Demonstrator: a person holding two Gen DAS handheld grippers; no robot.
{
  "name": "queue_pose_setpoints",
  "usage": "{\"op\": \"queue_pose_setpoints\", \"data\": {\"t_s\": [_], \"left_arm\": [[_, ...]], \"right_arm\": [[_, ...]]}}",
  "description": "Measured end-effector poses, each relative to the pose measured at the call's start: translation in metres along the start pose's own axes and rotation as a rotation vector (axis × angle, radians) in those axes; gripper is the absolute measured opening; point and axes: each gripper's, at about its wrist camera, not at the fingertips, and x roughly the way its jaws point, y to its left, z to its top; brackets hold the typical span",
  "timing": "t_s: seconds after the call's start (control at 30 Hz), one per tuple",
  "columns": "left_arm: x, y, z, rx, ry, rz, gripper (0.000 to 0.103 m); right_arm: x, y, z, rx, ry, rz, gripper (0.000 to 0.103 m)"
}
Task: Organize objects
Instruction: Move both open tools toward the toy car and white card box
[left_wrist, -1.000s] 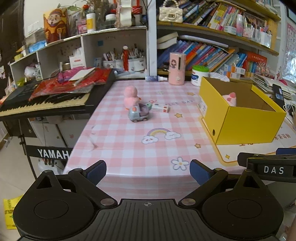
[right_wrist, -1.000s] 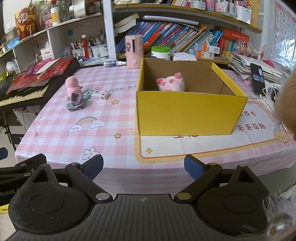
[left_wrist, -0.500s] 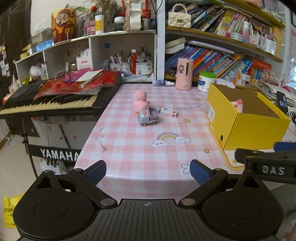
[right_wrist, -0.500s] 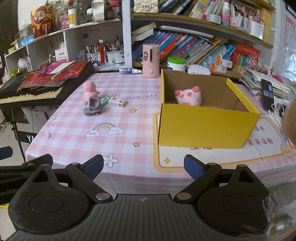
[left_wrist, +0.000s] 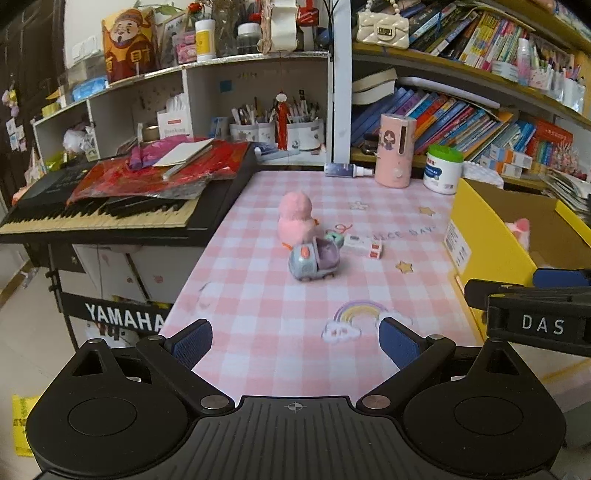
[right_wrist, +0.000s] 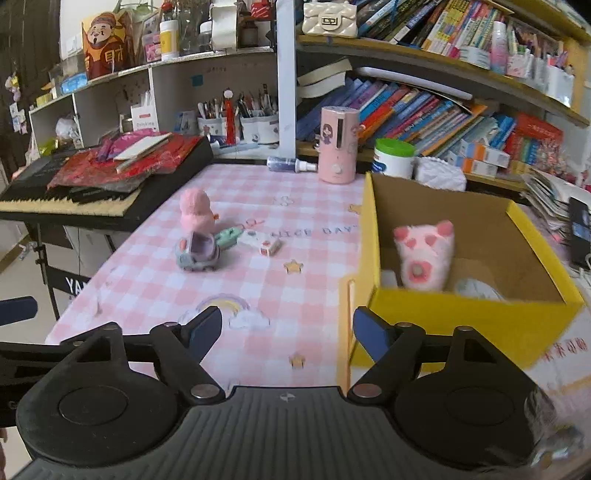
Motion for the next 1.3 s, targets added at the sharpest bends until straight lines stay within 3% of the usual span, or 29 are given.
{"op": "queue_pose_setpoints", "data": {"t_s": [0.17, 0.4, 0.7, 1.07, 1.3], "left_arm": [[0.025, -0.005, 0.016, -0.024, 0.032, -0.006, 0.098], [0.052, -0.016, 0.03, 0.021, 0.075, 0.03, 0.097], [0.092, -0.022, 0.048, 0.019, 0.107, 0.061, 0.097], [0.139, -0.03, 0.059, 0.051, 0.123, 0.094, 0.097], [0.172, -0.032, 0.058, 0.031, 0.16, 0.063, 0.097]], "right_arm": [[0.029, -0.017, 0.021, 0.037, 0.014, 0.032, 0.076], [0.071, -0.03, 0.044, 0.037, 0.07, 0.091, 0.06], [0.118, -0.032, 0.076, 0.046, 0.091, 0.162, 0.06], [0.16, -0.032, 0.096, 0.032, 0.122, 0.182, 0.058], [0.185, -0.016, 0.102, -0.023, 0.171, 0.228, 0.058]]}}
